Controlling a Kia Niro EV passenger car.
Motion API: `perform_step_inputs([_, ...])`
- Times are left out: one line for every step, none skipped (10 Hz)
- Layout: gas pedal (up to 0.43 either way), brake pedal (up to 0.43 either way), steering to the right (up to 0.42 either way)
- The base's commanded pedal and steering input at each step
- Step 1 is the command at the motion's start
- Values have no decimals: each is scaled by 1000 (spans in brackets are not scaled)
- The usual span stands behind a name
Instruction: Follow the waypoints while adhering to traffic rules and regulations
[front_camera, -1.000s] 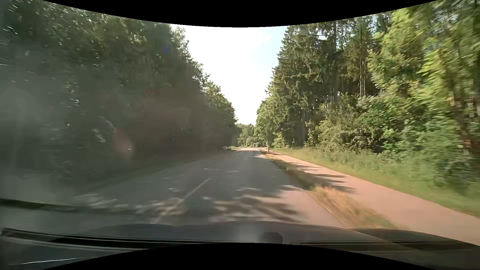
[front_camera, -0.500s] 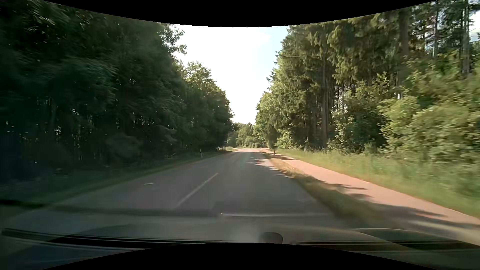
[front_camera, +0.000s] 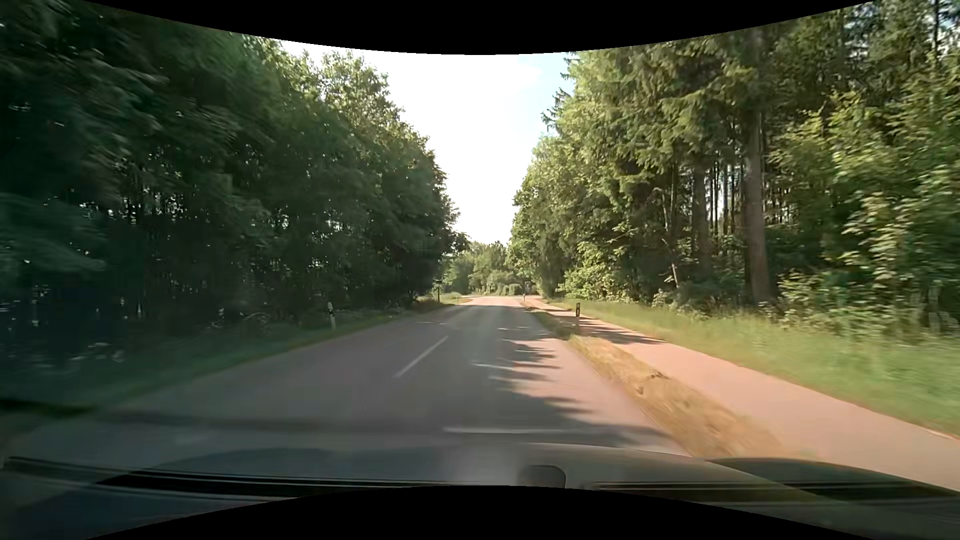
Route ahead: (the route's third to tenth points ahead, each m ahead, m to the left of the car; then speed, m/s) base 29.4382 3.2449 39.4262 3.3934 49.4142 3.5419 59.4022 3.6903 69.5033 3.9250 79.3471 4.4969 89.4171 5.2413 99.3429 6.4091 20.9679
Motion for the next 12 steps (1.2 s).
perform_step_inputs([110,6,0])
perform_step_inputs([110,6,0])
perform_step_inputs([110,6,0])
perform_step_inputs([110,6,0])
perform_step_inputs([110,6,0])
perform_step_inputs([110,6,0])
perform_step_inputs([110,6,-1])
perform_step_inputs([110,6,-1])
perform_step_inputs([110,6,-2])
perform_step_inputs([110,6,-1])
perform_step_inputs([98,6,-2])
perform_step_inputs([98,6,-2])
